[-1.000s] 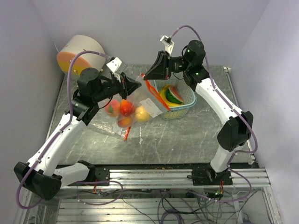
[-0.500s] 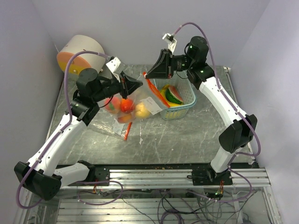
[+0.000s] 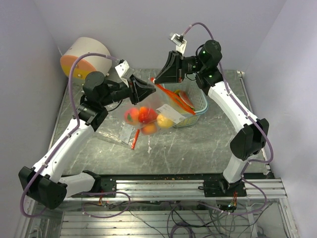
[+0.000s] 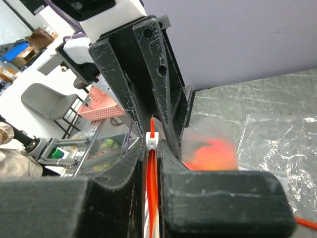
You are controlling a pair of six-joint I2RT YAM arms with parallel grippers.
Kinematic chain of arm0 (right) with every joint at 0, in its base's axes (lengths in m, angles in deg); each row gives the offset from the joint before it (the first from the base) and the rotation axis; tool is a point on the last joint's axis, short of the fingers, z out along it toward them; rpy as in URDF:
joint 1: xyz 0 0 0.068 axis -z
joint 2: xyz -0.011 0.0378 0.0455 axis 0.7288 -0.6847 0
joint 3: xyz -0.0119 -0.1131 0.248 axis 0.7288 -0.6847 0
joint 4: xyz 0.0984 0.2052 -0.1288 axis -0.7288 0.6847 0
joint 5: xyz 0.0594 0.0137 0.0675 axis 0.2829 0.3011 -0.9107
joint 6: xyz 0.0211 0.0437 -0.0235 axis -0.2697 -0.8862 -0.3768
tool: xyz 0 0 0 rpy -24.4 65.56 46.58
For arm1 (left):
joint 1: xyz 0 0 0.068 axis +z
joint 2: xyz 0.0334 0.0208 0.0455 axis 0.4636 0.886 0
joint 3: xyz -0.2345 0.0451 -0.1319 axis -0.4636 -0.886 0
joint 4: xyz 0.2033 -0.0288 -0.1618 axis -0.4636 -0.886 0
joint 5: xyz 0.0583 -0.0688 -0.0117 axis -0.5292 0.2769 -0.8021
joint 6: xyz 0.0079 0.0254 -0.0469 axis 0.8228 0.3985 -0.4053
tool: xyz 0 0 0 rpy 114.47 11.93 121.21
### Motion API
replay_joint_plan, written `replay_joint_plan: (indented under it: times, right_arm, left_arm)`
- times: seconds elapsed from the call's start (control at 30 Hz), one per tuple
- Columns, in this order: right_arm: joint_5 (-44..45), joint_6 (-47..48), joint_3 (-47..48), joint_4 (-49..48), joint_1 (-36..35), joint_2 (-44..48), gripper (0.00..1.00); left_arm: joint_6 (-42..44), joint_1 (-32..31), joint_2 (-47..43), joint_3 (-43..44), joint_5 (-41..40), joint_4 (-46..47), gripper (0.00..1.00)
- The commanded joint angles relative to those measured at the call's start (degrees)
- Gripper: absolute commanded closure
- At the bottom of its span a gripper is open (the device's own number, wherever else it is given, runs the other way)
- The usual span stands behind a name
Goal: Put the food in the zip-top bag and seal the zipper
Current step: Zip the zipper food storage bag at the center of the board.
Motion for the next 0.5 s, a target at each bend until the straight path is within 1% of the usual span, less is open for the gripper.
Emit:
replay_joint_plan:
  times: [0.0,0.07,0.13,0.17,0.23,0.27,0.47]
  right_arm:
    - [-1.04,-0.44,-0.64,-1.1,-0.36,2.18,1.0]
    - [-1.09,0.39,-0.76,0.03,-0.36,2.55,1.0]
    - [-1.18,0.64,-1.25,0.44,-0.32,2.82,1.0]
    - [-1.26,0.35,-1.59,0.09,-0.36,2.99,1.0]
    - [-1.35,-0.41,-2.06,-1.11,-0.37,3.14,1.0]
    - [-1.37,-0.71,-2.2,-1.4,-0.32,3.22,1.0]
    - [-1.25,-0.51,-1.87,-1.06,-0.28,3.06,1.0]
  left_arm:
    - [-0.39,0.14,0.76,1.27,2.0,5.44,0.63]
    - [-1.13,0.13,0.82,1.02,2.34,6.61,0.57]
    - [-1.85,0.17,0.78,0.59,2.74,8.17,0.56]
    - [-2.19,0.14,0.85,0.55,3.1,8.62,0.62]
    - [-2.42,0.13,1.12,0.71,3.87,8.58,0.9]
    - [-2.63,0.13,1.09,0.66,3.77,8.34,0.93]
    - [-3.17,0.13,0.3,1.23,2.72,5.62,0.93]
